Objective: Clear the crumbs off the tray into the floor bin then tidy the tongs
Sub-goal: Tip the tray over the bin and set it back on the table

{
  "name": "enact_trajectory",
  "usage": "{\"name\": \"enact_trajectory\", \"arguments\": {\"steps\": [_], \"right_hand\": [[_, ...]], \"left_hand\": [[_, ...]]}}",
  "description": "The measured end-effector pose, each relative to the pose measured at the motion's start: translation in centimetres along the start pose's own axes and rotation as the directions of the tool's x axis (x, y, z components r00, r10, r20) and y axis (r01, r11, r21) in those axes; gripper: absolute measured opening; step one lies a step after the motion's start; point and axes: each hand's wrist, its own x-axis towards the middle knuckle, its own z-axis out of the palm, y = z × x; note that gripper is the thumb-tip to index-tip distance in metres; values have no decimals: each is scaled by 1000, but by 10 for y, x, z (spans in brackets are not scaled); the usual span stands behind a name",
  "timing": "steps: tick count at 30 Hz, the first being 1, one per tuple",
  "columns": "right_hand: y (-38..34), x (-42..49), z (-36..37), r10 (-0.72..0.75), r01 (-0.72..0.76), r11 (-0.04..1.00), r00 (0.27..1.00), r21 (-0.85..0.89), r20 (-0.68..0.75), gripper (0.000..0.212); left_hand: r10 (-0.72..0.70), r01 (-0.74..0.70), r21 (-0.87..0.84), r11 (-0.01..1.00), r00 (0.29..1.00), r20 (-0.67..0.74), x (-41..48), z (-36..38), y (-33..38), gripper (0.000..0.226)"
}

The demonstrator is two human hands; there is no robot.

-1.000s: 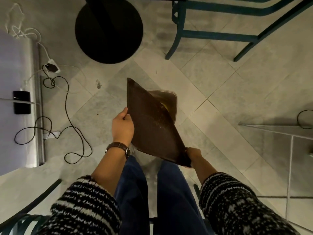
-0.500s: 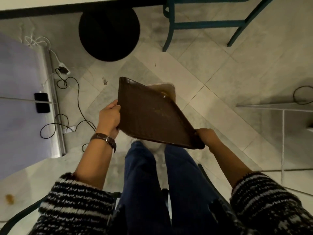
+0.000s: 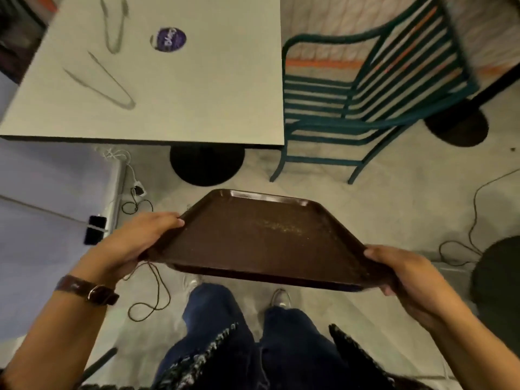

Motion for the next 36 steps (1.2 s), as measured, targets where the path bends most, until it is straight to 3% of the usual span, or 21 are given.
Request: {"name": "enact_trajectory", "arguments": {"steps": [3,6,11,14,20,24,27,31,36], "right_hand": [[-34,-27,24,-100,103,990,994,101,-35,27],[-62,-51,55,-151,157,983,986,95,-70,23],[-83,-38,132,-288,270,954,947,-134,-144,19],[-77,11,186,-336,271,916,921,-296,-196,22],[-44,97,262,-222,165,966,927,-201,-303,31],[-31,130,275,-120,30,969,924,-245,-363,29],[-29,154,278,-97,-19,952,927,-305,-362,29],[-40,181,282,-13,-111,944,928,-310,-373,28],[-66,219,284,-16,-119,949,907,-292,-420,26]], "left_hand": [[30,-30,-141,990,1000,-2,-15,-44,2,22],[136,-131,-156,979,990,21,-21,-92,1,20],[282,-261,-274,926,958,41,7,-151,-7,26],[259,-237,-344,909,966,21,48,-169,-23,26],[92,-85,-466,881,996,-7,142,-179,-67,65],[19,14,-527,850,998,56,150,-172,-66,47],[0,41,-520,853,997,79,163,-169,-63,37],[-13,48,-383,922,996,94,191,-169,-62,31],[108,-105,-96,990,994,29,243,-175,-52,39]]}}
